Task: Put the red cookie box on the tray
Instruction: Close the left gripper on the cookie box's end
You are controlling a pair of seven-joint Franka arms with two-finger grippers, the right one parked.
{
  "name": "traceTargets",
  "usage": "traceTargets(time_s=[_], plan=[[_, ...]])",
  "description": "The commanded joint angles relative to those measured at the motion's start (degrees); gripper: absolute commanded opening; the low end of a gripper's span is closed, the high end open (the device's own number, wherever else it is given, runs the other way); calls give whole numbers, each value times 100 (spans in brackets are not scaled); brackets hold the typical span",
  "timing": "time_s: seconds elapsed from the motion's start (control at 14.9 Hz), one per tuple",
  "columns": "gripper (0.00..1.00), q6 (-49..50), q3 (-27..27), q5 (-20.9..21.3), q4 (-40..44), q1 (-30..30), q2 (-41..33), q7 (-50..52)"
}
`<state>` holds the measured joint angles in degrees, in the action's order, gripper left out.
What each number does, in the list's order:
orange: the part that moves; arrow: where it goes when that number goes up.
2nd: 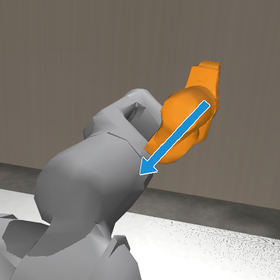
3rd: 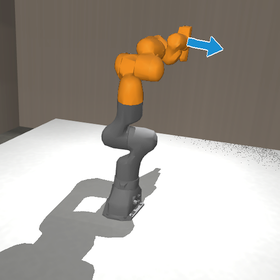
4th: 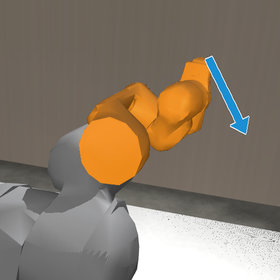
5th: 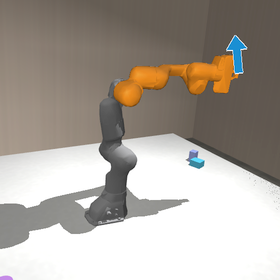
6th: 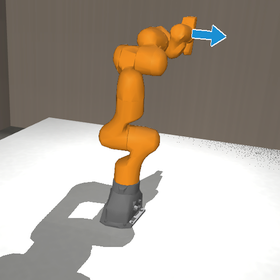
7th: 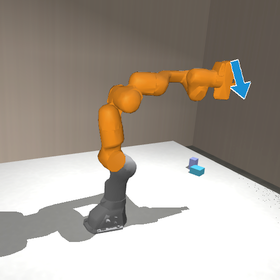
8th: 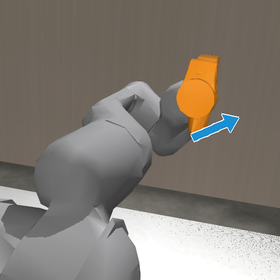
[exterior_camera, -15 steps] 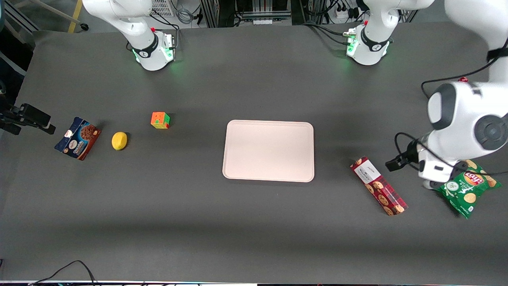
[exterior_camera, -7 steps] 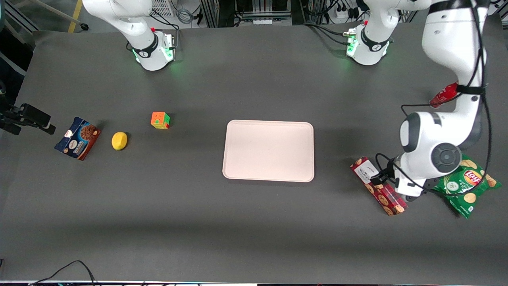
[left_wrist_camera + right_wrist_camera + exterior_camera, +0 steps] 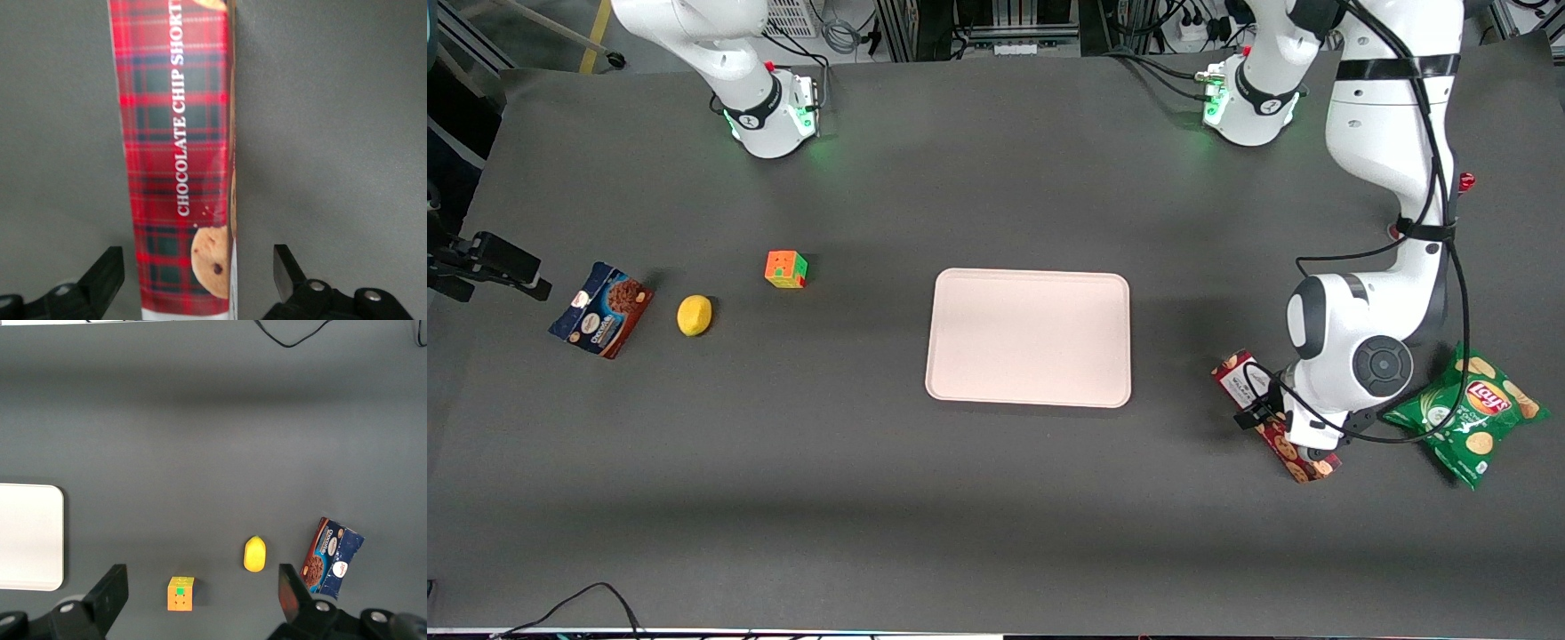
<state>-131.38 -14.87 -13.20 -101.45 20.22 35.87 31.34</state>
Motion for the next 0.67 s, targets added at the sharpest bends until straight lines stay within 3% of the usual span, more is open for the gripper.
traceTargets(time_s=[0.0,0.27,0.47,0.61], plan=[[97,-1,-306,-165,55,211,8,-365],[62,25,-367,-182,73,211,8,-645],[38,86,-429,-463,73,219,-1,-980],[31,139,-438,-481,81,272,-27,-998]])
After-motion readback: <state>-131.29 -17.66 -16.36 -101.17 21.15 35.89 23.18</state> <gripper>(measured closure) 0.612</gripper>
